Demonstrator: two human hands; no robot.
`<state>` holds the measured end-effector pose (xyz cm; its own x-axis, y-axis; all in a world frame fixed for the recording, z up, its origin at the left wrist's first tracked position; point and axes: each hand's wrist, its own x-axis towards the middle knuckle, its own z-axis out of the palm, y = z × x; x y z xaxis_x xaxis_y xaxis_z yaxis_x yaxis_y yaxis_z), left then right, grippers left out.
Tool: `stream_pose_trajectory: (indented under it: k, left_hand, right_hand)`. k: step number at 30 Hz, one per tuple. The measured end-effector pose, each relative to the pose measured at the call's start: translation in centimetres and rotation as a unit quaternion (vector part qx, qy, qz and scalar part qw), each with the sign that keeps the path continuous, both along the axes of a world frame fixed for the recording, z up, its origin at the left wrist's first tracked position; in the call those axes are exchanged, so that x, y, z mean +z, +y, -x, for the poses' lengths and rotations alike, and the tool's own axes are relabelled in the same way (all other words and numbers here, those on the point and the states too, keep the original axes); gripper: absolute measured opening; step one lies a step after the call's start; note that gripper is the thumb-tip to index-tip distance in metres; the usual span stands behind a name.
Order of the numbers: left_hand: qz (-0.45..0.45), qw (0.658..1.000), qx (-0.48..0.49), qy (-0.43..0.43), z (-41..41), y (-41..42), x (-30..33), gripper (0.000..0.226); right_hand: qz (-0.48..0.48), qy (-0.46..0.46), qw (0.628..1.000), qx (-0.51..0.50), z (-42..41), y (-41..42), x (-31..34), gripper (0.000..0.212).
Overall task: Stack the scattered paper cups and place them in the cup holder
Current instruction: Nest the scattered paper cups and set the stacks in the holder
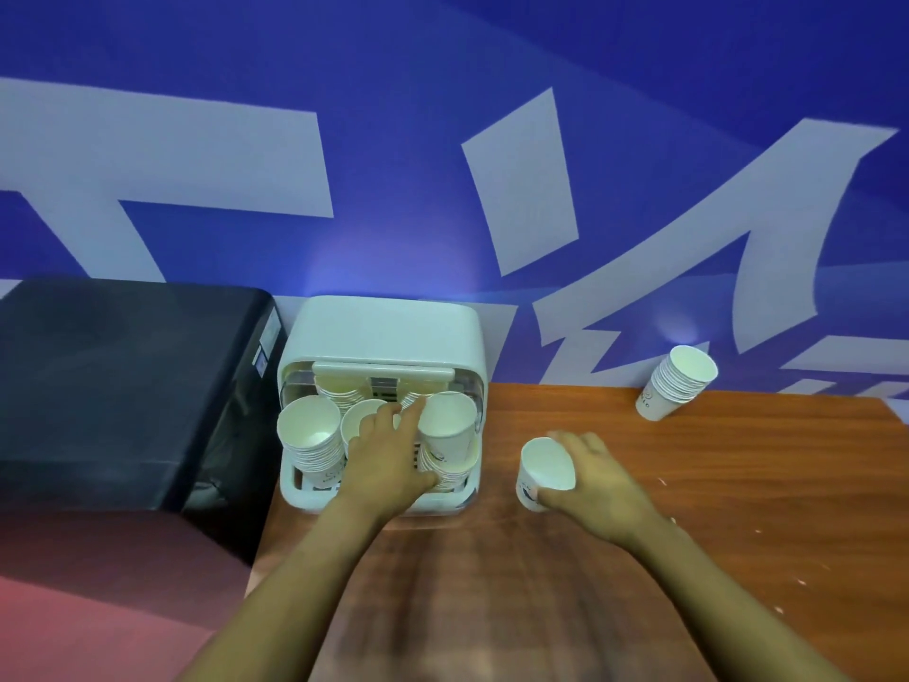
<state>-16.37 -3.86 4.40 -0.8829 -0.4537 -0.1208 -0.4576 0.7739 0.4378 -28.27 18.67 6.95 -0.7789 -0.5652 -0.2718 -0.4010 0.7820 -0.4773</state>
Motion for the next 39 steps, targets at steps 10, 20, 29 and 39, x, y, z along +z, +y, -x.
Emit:
stream_pose_trajectory:
  k: [10, 20, 29, 39]
  left_hand:
    - [-0.027, 0.997, 0.003, 0.078, -1.3, -0.9, 0.6, 0.082]
    - [-0.039, 0.992, 0.060, 0.107, -5.4, -1.2, 1.3, 0.073]
    - [-0.112, 0.990, 0.056, 0.069, -6.8, 1.2, -0.1, 0.063]
    - [-0.374, 0.908, 0.152, 0.114, -2.4, 4.1, -2.1, 0.042]
  right_hand:
    - [0.133, 0.074, 0.988, 0.011, -1.6, -2.8, 3.2, 0.078]
    - [0.221, 0.075, 0.972, 0.007, -4.4, -8.8, 2.0, 0.068]
    - [0.067, -0.016, 0.996, 0.059, -3.8, -9.7, -2.9, 0.091]
    - [0.217, -0.242, 0.936, -0.137, -4.8, -7.8, -5.1, 0.075]
